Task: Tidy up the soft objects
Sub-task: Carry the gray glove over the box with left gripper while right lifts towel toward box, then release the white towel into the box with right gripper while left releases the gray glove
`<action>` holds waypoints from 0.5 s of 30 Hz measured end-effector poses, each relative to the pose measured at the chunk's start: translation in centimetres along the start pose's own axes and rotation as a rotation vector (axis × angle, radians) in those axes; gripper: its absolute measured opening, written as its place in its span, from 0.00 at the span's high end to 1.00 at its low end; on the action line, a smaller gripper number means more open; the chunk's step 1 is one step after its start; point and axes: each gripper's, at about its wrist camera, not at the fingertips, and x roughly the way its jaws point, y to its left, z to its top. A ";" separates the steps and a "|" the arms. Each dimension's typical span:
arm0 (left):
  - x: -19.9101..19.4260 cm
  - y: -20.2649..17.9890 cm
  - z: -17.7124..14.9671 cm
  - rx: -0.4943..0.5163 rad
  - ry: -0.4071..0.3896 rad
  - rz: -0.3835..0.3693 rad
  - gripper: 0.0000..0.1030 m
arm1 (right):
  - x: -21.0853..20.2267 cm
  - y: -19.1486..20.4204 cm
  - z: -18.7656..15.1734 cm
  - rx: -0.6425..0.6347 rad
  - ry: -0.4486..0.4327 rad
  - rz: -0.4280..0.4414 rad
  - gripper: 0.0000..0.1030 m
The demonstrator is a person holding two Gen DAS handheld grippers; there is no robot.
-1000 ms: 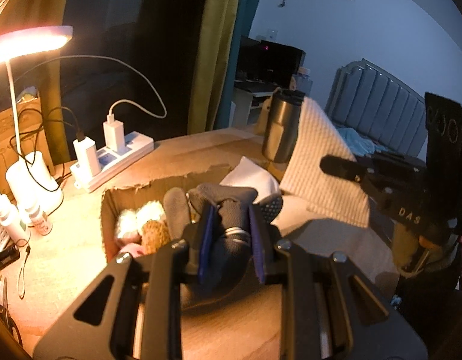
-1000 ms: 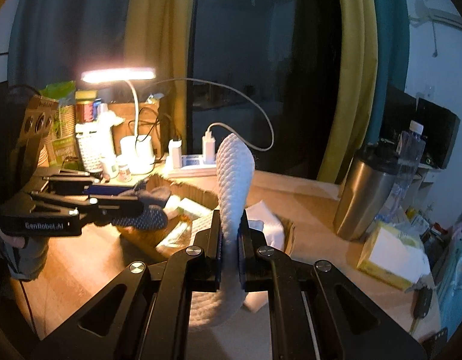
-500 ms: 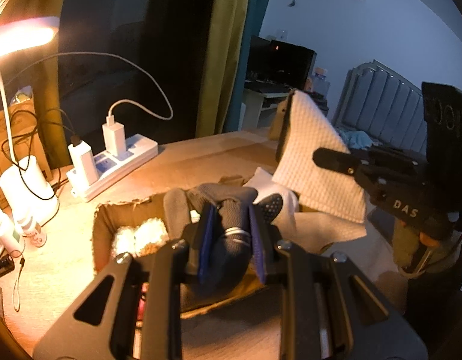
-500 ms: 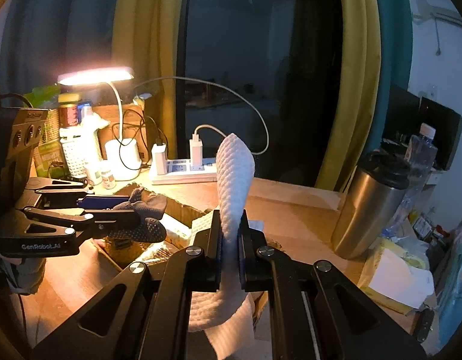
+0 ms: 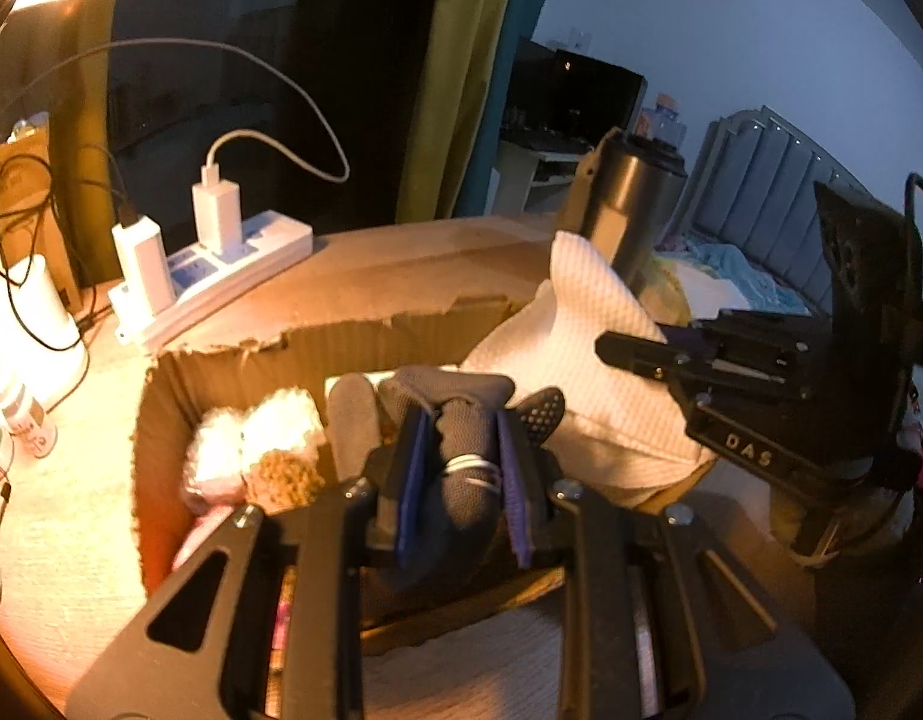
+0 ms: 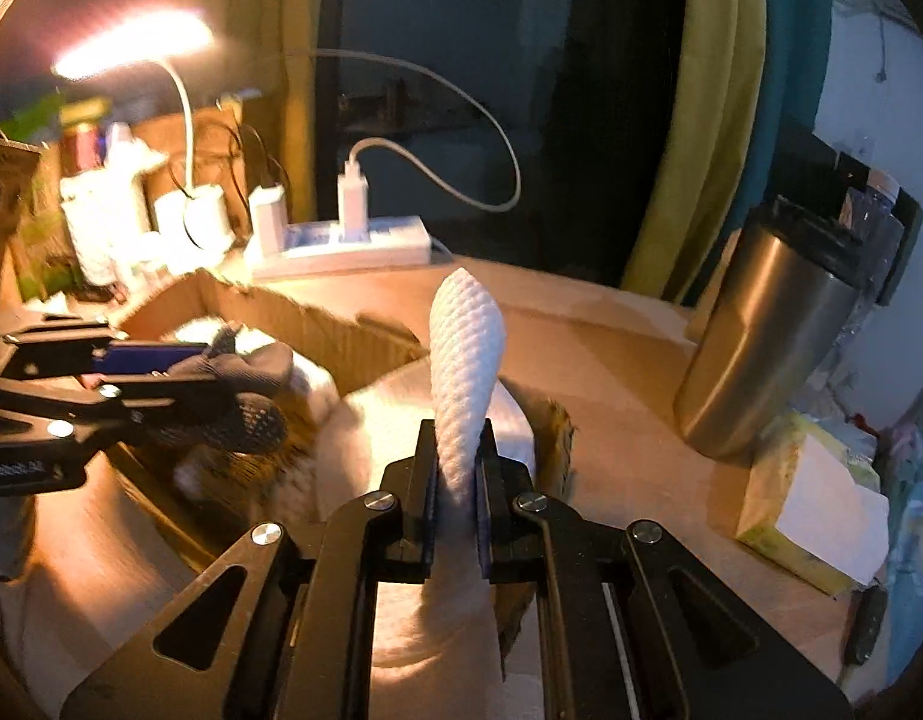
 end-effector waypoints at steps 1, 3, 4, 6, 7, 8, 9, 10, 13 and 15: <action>0.2 0.0 -0.1 -0.001 0.005 -0.001 0.76 | 0.1 0.0 -0.1 0.000 0.008 0.003 0.88; 0.6 0.0 -0.3 -0.001 0.015 -0.004 0.75 | 0.4 -0.1 -0.2 0.009 0.019 0.006 0.77; 0.7 0.0 -0.4 -0.001 0.019 -0.005 0.75 | 0.2 -0.2 -0.2 0.021 0.015 0.012 0.64; 0.9 0.0 -0.4 0.002 0.026 -0.004 0.74 | -0.5 -0.5 -0.1 0.041 -0.010 0.026 0.50; 1.0 0.1 -0.4 0.001 0.027 -0.003 0.74 | -1.0 -0.8 0.0 0.053 -0.029 0.035 0.48; 1.0 0.1 -0.5 0.000 0.028 -0.003 0.74 | -1.6 -1.1 0.1 0.067 -0.050 0.042 0.47; 1.0 0.1 -0.5 -0.002 0.030 -0.002 0.74 | -2.0 -1.4 0.2 0.078 -0.064 0.040 0.46; 1.1 0.1 -0.5 -0.005 0.034 0.000 0.74 | -2.3 -1.8 0.2 0.092 -0.074 0.029 0.42; 1.5 0.2 -0.7 -0.005 0.046 0.005 0.74 | -1.4 -2.8 -0.1 0.129 -0.043 0.010 0.39; 1.8 0.2 -0.7 0.000 0.051 0.008 0.73 | -0.1 -3.2 -0.6 0.148 0.010 0.009 0.39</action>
